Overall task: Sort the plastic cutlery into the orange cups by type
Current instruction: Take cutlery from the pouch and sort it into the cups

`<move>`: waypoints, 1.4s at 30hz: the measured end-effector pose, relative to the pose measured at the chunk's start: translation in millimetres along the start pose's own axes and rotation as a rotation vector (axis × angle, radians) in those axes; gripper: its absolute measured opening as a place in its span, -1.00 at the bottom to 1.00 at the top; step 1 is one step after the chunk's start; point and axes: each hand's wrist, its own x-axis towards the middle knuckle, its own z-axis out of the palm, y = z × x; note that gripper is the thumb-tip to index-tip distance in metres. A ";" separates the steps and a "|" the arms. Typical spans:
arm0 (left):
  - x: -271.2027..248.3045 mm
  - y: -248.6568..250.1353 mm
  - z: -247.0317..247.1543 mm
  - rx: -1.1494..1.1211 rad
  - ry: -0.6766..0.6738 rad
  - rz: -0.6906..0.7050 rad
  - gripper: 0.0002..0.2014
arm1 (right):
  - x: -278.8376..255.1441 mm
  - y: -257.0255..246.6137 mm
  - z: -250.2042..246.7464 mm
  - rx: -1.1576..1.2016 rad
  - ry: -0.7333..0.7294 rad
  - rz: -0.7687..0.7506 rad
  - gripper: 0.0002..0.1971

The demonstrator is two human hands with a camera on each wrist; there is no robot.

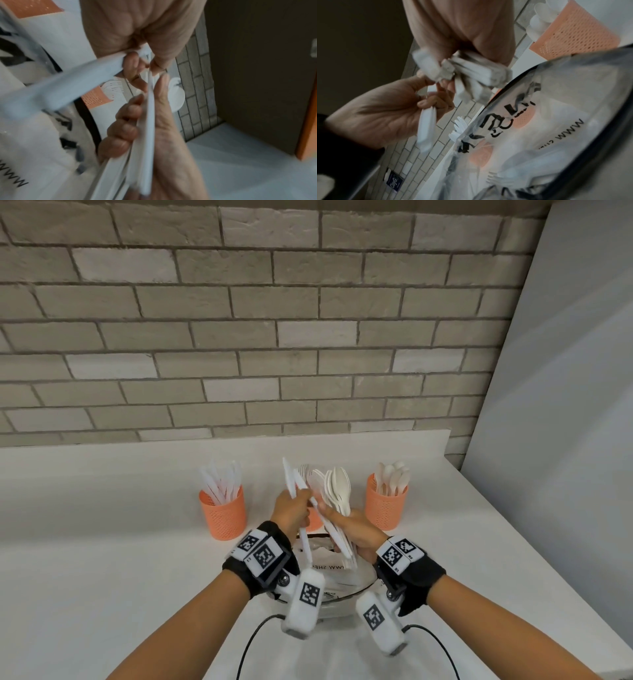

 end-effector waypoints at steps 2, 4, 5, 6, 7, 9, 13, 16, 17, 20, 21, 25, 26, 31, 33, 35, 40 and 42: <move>9.5 4.4 -10.3 -0.082 0.077 -0.015 -0.76 | 2.7 -2.2 -0.8 0.065 -0.021 0.026 -0.76; 17.8 11.0 -23.4 -0.124 0.095 -0.031 -0.71 | 7.4 -2.4 -2.6 0.104 -0.010 0.071 -0.74; 21.8 14.3 -31.0 -0.118 0.090 -0.042 -0.71 | 10.8 -2.5 -3.6 0.115 -0.002 0.088 -0.74; 25.1 17.1 -39.0 -0.100 0.077 -0.056 -0.74 | 14.2 -3.1 -4.8 0.132 0.000 0.095 -0.77; 27.8 18.8 -47.4 -0.078 0.058 -0.069 -0.77 | 16.5 -4.4 -5.9 0.156 -0.008 0.099 -0.81; 35.5 20.2 -65.8 -0.074 0.031 -0.070 -0.84 | 19.0 -9.3 -7.6 0.199 -0.037 0.109 -0.87; 57.0 28.0 -106.6 -0.173 0.136 0.049 -0.78 | 24.7 -15.2 -11.4 0.193 -0.073 0.125 -0.85; 75.8 43.0 -131.7 -0.046 0.295 0.218 -0.74 | 33.4 -15.3 -12.5 0.213 -0.092 0.150 -0.85; 81.7 47.9 -137.3 -0.002 0.347 0.273 -0.74 | 36.8 -14.6 -12.8 0.226 -0.093 0.159 -0.85; 96.8 57.6 -144.1 0.016 0.438 0.368 -0.76 | 44.7 -11.6 -13.5 0.243 -0.091 0.171 -0.90; 101.9 58.8 -144.2 0.014 0.448 0.379 -0.75 | 46.1 -10.8 -14.0 0.241 -0.091 0.171 -0.92; 119.7 54.9 -144.4 0.044 0.477 0.332 -0.59 | 50.4 -10.4 -16.9 0.227 -0.087 0.153 -0.83; 123.7 51.1 -144.4 0.038 0.474 0.319 -0.56 | 51.3 -10.4 -17.9 0.219 -0.084 0.146 -0.79; 135.6 14.9 -148.5 0.183 0.402 0.239 -0.60 | 52.1 -10.2 -20.5 0.175 -0.075 0.145 -0.78; 137.9 1.3 -150.4 0.307 0.376 0.247 -0.66 | 51.6 -11.0 -19.9 0.178 -0.066 0.161 -0.90; 139.0 -6.7 -151.2 0.418 0.371 0.281 -0.77 | 51.5 -11.9 -19.1 0.185 -0.070 0.175 -0.96; 140.8 -11.6 -153.8 0.543 0.411 0.400 -0.76 | 53.0 -12.8 -17.1 0.247 -0.102 0.177 -0.92; 141.5 -14.0 -156.1 0.696 0.406 0.448 -0.70 | 53.1 -13.2 -16.0 0.252 -0.121 0.178 -0.92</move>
